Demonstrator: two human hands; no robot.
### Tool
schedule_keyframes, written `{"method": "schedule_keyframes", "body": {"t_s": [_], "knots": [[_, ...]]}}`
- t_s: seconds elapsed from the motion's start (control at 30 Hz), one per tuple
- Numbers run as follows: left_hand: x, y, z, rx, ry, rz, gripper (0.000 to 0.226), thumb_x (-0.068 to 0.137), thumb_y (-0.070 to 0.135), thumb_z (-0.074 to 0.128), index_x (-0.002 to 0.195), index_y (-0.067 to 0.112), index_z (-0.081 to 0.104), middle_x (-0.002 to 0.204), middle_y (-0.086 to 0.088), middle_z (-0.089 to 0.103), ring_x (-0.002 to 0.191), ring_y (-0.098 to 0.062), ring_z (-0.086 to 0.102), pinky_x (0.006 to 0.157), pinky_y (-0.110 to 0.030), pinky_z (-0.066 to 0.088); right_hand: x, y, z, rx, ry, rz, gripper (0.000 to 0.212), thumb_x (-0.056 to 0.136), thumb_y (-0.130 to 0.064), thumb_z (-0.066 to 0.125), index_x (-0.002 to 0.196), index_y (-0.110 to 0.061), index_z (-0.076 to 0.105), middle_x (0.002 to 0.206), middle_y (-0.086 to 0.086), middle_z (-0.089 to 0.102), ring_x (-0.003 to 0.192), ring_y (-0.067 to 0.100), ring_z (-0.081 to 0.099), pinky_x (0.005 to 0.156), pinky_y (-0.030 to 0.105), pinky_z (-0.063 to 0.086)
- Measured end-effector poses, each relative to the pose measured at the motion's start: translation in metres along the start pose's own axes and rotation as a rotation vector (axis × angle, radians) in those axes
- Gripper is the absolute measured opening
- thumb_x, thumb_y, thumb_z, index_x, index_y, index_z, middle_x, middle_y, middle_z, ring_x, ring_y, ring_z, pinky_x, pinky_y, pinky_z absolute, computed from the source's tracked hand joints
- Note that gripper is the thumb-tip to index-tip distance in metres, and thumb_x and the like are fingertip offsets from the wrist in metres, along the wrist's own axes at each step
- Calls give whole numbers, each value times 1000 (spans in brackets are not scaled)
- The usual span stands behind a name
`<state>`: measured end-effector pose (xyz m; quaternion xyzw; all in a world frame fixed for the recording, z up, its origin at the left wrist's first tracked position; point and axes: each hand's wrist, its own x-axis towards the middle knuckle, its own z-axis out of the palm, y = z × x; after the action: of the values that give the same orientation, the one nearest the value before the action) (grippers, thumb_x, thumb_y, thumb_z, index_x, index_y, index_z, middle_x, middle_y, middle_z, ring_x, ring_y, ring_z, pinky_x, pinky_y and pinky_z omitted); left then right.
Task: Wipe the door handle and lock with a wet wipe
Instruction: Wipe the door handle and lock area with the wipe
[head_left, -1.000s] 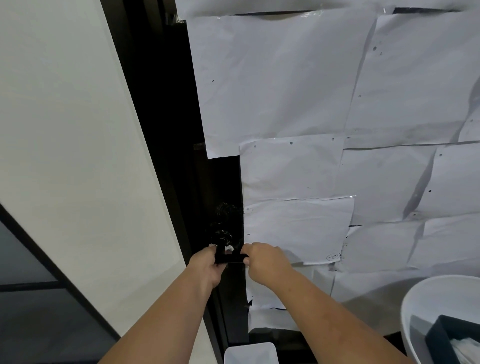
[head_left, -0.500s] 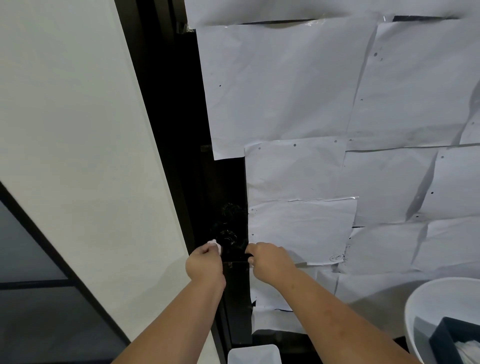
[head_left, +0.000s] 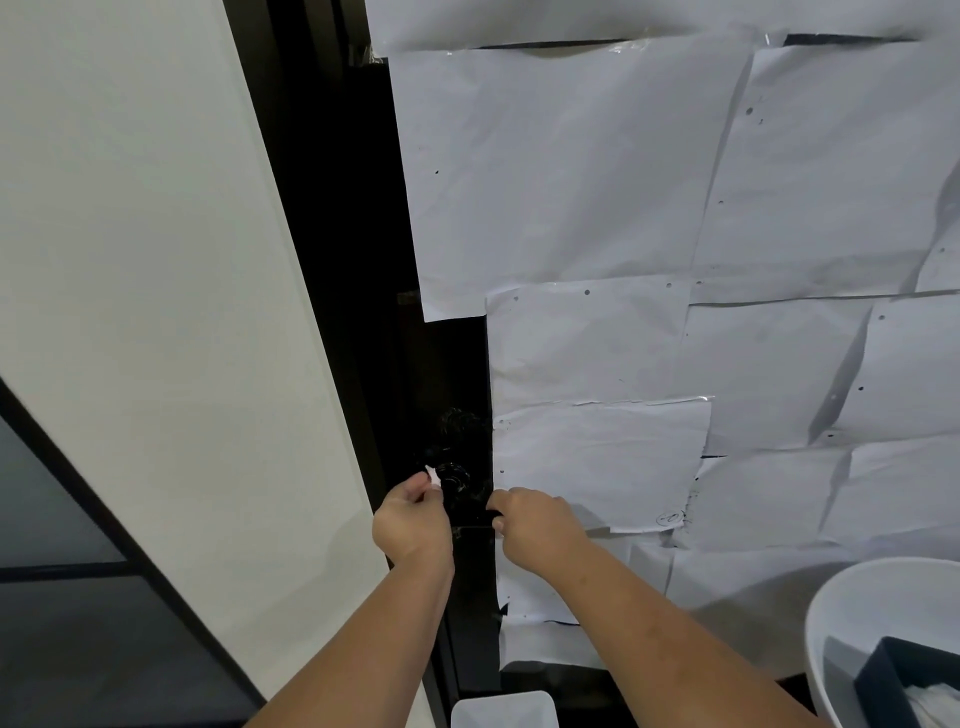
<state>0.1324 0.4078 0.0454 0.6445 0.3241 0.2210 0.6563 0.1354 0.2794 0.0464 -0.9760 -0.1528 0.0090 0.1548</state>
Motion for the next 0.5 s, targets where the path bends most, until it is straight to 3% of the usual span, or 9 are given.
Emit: {"method": "schedule_keyframes", "body": {"t_s": [0.13, 0.27, 0.5], "knots": [[0, 8, 3, -35, -38, 178, 21, 92, 13, 64, 113, 15, 69, 99, 8, 68, 96, -11, 64, 82, -18, 46, 0, 0, 0, 4, 7, -6, 32, 93, -12, 46, 122, -20, 54, 108, 6, 61, 99, 27, 58, 77, 35, 35], [13, 7, -2, 187, -155, 374, 24, 93, 8, 61, 114, 15, 70, 105, 6, 69, 101, -11, 64, 87, -18, 46, -1, 1, 0, 6, 9, -10, 33, 93, -12, 45, 123, -21, 53, 108, 6, 61, 99, 26, 58, 75, 34, 32], [24, -6, -9, 579, -102, 742, 14, 89, 11, 67, 101, 12, 74, 94, -2, 69, 78, -18, 65, 67, -22, 50, -1, 1, -2, 19, -7, -7, 33, 94, -12, 45, 125, -21, 52, 111, 6, 60, 102, 26, 57, 82, 36, 36]]}}
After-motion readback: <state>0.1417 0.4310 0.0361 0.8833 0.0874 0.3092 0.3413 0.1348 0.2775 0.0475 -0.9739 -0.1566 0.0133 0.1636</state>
